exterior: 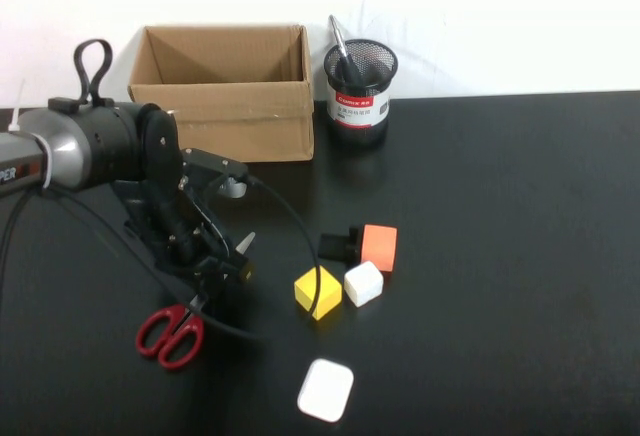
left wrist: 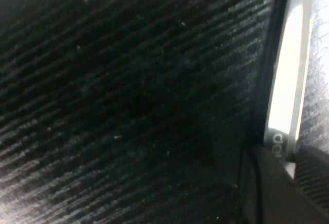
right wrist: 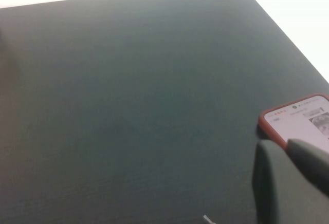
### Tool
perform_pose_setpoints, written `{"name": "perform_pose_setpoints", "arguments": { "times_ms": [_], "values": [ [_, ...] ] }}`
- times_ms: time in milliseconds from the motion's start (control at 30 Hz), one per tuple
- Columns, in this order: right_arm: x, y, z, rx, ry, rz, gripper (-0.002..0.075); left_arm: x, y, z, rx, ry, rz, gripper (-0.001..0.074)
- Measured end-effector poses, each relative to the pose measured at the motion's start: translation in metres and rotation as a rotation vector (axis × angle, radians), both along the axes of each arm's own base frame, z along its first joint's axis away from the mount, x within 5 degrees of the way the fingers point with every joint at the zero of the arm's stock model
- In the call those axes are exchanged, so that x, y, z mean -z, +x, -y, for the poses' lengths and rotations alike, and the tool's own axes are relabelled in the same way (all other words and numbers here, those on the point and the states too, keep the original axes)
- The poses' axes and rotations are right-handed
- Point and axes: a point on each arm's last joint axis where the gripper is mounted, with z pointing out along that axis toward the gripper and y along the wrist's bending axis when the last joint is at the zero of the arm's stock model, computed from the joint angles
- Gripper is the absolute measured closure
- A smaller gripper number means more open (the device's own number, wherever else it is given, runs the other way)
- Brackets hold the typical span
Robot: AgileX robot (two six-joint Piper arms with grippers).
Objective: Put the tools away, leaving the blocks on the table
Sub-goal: Pick up the scissors from the table, then place the Scissors into the box
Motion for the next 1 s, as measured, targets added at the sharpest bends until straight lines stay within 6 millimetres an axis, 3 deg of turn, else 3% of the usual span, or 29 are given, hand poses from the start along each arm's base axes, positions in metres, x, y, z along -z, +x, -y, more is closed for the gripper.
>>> {"name": "perform_pose_setpoints", "arguments": {
  "times_ms": [233,400,600,767,867,1000],
  "values": [
    [0.0,0.0,0.0,0.0,0.0,0.0,0.0733,-0.002,0.003,0.002,0.004,0.002,-0.009,0.0659],
    [0.0,0.0,0.0,0.0,0.0,0.0,0.0733,-0.019,0.014,0.005,0.017,0.001,0.023,0.0659],
    [0.0,0.0,0.0,0.0,0.0,0.0,0.0733,-0.094,0.03,0.006,0.039,-0.032,0.259,0.0659],
    [0.0,0.0,0.0,0.0,0.0,0.0,0.0733,-0.155,0.046,0.004,0.077,-0.017,0.56,0.0659],
    [0.0,0.0,0.0,0.0,0.0,0.0,0.0733,-0.178,0.059,0.003,0.118,0.018,0.772,0.0659],
    [0.0,0.0,0.0,0.0,0.0,0.0,0.0733,-0.191,0.073,0.007,0.181,0.035,1.018,0.0659]
  ]
}}
